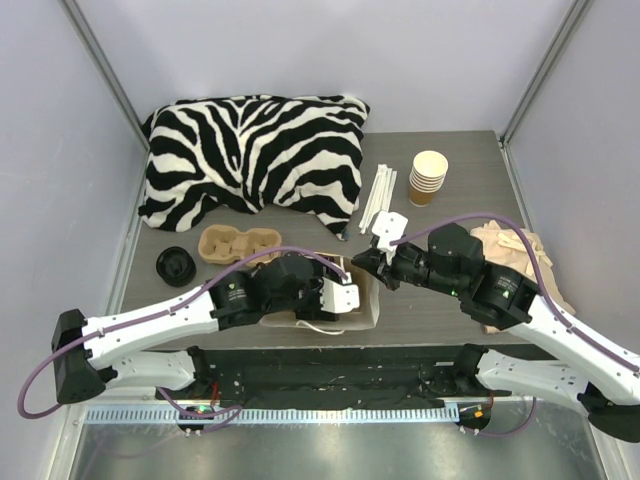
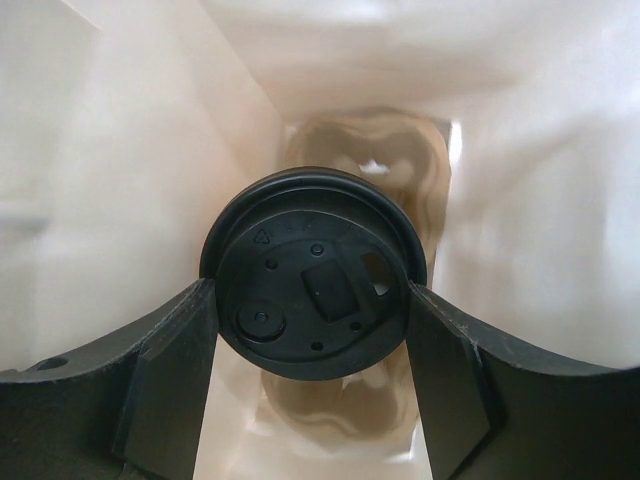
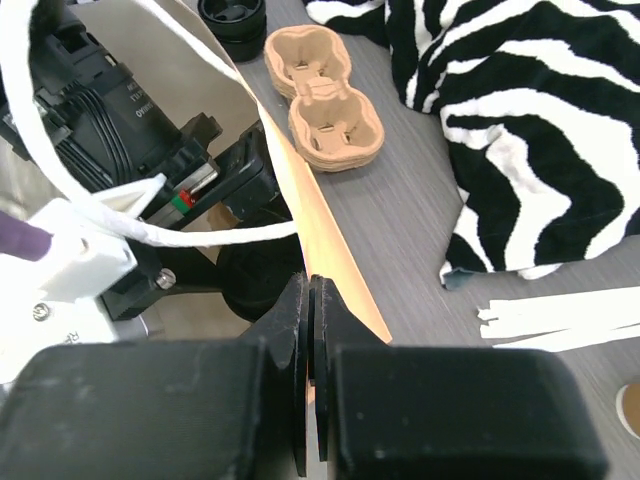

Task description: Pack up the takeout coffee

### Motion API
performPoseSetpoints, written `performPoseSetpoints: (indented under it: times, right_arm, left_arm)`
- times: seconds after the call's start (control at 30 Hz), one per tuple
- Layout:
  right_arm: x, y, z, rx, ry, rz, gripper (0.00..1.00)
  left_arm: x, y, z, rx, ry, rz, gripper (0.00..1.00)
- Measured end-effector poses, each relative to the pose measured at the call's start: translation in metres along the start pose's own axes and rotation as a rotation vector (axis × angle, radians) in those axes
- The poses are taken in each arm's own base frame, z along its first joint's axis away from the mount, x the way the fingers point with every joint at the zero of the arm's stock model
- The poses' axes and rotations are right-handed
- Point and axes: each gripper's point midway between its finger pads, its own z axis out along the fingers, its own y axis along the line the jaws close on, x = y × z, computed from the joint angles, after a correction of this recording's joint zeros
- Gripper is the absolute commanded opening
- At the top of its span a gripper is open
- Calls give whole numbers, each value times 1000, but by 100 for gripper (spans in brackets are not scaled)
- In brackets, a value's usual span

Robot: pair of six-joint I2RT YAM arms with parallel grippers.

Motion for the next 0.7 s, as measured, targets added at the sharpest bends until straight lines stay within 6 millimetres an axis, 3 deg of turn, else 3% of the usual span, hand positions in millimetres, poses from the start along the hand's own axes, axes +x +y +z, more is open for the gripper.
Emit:
performPoseSetpoints:
  times: [0.43, 0.47, 0.53, 0.6, 0.7]
  right_arm:
    - [6, 2, -1, 18, 14, -98, 2]
    - [7, 2, -1, 19, 16, -98, 16]
    - [7, 2, 0, 19, 19, -89, 34]
    - [8, 2, 1, 25, 23, -64, 35]
    - [10, 3, 1, 30, 28, -34, 45]
  left_arm:
    - [8, -14, 6, 30, 13, 31, 0]
    - [7, -15, 6, 33, 13, 33, 0]
    - [7, -16, 7, 36, 13, 35, 0]
    - [8, -18, 7, 40, 15, 38, 0]
    - [11, -22, 8, 49, 20, 47, 0]
